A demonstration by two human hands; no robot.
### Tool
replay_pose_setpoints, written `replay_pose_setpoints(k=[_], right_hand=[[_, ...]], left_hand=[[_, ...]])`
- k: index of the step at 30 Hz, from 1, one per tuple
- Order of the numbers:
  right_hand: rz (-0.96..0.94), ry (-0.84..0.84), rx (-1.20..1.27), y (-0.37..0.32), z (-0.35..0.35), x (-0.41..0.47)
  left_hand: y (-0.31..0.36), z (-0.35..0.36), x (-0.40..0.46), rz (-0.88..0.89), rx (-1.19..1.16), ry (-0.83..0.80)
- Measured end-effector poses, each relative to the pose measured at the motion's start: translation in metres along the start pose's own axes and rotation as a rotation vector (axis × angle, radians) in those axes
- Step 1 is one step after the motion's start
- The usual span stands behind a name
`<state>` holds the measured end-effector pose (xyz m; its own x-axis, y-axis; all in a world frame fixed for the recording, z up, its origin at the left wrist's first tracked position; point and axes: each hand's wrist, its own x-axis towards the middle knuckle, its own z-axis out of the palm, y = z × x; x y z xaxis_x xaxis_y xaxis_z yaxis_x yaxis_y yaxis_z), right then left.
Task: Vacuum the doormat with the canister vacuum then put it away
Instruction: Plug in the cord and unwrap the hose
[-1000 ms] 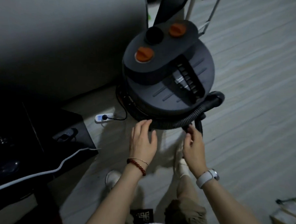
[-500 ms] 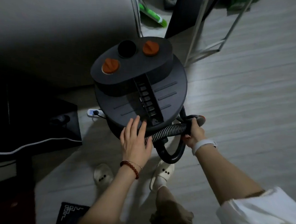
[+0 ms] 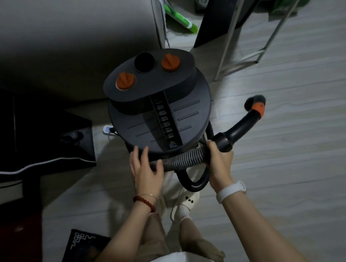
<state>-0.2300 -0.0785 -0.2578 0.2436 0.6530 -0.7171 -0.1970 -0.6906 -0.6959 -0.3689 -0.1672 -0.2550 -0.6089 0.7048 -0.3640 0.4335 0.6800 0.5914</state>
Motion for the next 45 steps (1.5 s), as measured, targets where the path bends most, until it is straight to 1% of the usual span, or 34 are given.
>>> replay_pose_setpoints(k=[1, 3, 4, 5, 6, 7, 8, 9, 11, 12, 13, 14, 15, 18, 21, 23, 25, 29, 31, 34, 35, 38, 40, 43, 45], right_hand=[[-0.058, -0.034, -0.039, -0.002, 0.0, -0.011], [-0.122, -0.109, -0.06, -0.004, 0.004, -0.035], [-0.137, -0.133, -0.049, -0.004, 0.008, -0.045], [-0.145, -0.146, -0.03, -0.005, 0.013, -0.054], [-0.14, -0.149, -0.014, -0.006, 0.018, -0.062], [-0.128, -0.152, 0.002, -0.008, 0.021, -0.068], [-0.112, -0.156, 0.024, -0.009, 0.025, -0.074], [-0.097, -0.16, 0.043, -0.008, 0.027, -0.078], [-0.073, -0.166, 0.064, -0.01, 0.031, -0.087], [-0.058, -0.169, 0.071, -0.01, 0.032, -0.09], [-0.044, -0.175, 0.087, -0.012, 0.035, -0.094], [-0.024, -0.185, 0.117, -0.013, 0.038, -0.097], [-0.003, -0.202, 0.159, -0.014, 0.043, -0.1], [0.072, -0.272, 0.362, -0.02, 0.061, -0.106], [0.113, -0.271, 0.532, -0.034, 0.077, -0.112], [0.085, -0.212, 0.598, -0.047, 0.08, -0.111], [0.049, -0.15, 0.629, -0.058, 0.075, -0.108], [-0.005, 0.01, 0.613, -0.073, 0.047, -0.106], [-0.039, 0.057, 0.622, -0.079, 0.029, -0.105], [-0.04, 0.083, 0.66, -0.086, 0.002, -0.101], [-0.031, 0.091, 0.664, -0.089, -0.008, -0.099], [-0.002, 0.094, 0.691, -0.101, -0.042, -0.085], [0.031, 0.083, 0.684, -0.111, -0.072, -0.07], [0.086, 0.056, 0.576, -0.117, -0.119, -0.052], [0.166, 0.066, 0.448, -0.111, -0.149, -0.044]], left_hand=[[-0.003, -0.001, 0.001, -0.154, -0.089, 0.034], [-0.002, -0.005, 0.009, -0.564, -0.294, 0.028], [-0.001, -0.009, 0.014, -0.774, -0.5, 0.013], [0.0, -0.012, 0.021, -0.944, -0.79, 0.001], [0.001, -0.017, 0.028, -1.048, -1.093, -0.031], [0.002, -0.022, 0.033, -1.071, -1.28, -0.008], [0.003, -0.028, 0.039, -1.03, -1.356, 0.02], [0.002, -0.033, 0.043, -0.988, -1.364, 0.068], [0.001, -0.043, 0.046, -0.932, -1.303, 0.149], [0.004, -0.049, 0.043, -0.911, -1.286, 0.168], [0.004, -0.057, 0.041, -0.887, -1.279, 0.154], [0.006, -0.065, 0.041, -0.838, -1.288, 0.158], [0.006, -0.073, 0.044, -0.77, -1.278, 0.157], [0.021, -0.108, 0.064, -0.44, -1.191, 0.122], [0.056, -0.137, 0.092, -0.23, -1.051, 0.035], [0.073, -0.138, 0.1, -0.182, -0.946, -0.057], [0.087, -0.13, 0.099, -0.173, -0.852, -0.128], [0.12, -0.104, 0.096, -0.101, -0.823, -0.26], [0.138, -0.089, 0.094, -0.084, -0.804, -0.308], [0.167, -0.067, 0.091, -0.037, -0.766, -0.349], [0.179, -0.058, 0.09, 0.006, -0.75, -0.369], [0.231, -0.032, 0.078, 0.152, -0.657, -0.483], [0.264, -0.01, 0.061, 0.196, -0.629, -0.547], [0.288, 0.023, 0.023, 0.186, -0.689, -0.592], [0.286, 0.042, -0.005, 0.197, -0.651, -0.607]])
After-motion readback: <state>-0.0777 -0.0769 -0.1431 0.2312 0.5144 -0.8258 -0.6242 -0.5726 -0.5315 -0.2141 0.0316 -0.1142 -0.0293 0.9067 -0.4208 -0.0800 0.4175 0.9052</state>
